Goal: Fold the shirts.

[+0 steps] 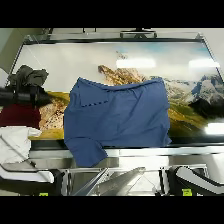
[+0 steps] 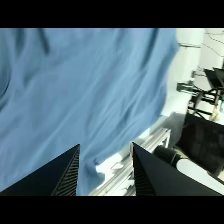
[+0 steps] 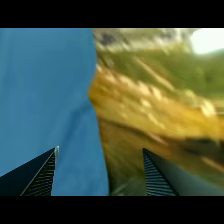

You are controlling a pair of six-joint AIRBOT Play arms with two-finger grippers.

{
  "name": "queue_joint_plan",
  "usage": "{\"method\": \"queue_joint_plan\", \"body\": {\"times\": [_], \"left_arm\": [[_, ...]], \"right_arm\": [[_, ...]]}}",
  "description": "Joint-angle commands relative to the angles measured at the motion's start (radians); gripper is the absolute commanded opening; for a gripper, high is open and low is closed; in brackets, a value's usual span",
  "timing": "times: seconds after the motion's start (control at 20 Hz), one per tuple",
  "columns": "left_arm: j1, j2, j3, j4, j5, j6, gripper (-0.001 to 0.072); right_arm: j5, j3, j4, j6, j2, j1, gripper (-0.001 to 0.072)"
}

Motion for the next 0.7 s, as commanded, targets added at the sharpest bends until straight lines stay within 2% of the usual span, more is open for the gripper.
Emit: {"method": "queue_joint_plan", "body": {"times": [0.0, 0.25, 0.4, 0.45, 0.5, 0.65], "left_arm": [[0.065, 0.168, -0.317, 0.202, 0.08, 0.019, 0.0331], [0.105, 0.217, -0.489, 0.303, 0.196, 0.055, 0.0332], [0.097, 0.216, -0.535, 0.305, 0.24, 0.088, 0.0331], [0.089, 0.216, -0.553, 0.304, 0.25, 0.096, 0.0331], [0.073, 0.216, -0.568, 0.304, 0.265, 0.108, 0.0331], [0.021, 0.216, -0.581, 0.306, 0.306, 0.126, 0.0331]], "right_arm": [[0.074, -0.114, -0.098, -0.056, 0.011, -0.065, 0.0576], [0.097, -0.237, -0.147, -0.06, 0.01, -0.062, 0.0566], [0.042, -0.304, -0.146, -0.059, 0.01, -0.04, 0.0563], [0.021, -0.325, -0.145, -0.059, 0.01, -0.017, 0.0542], [0.008, -0.34, -0.145, -0.059, 0.005, 0.007, 0.0417], [-0.002, -0.344, -0.145, -0.058, -0.036, 0.085, 0.0405]]}}
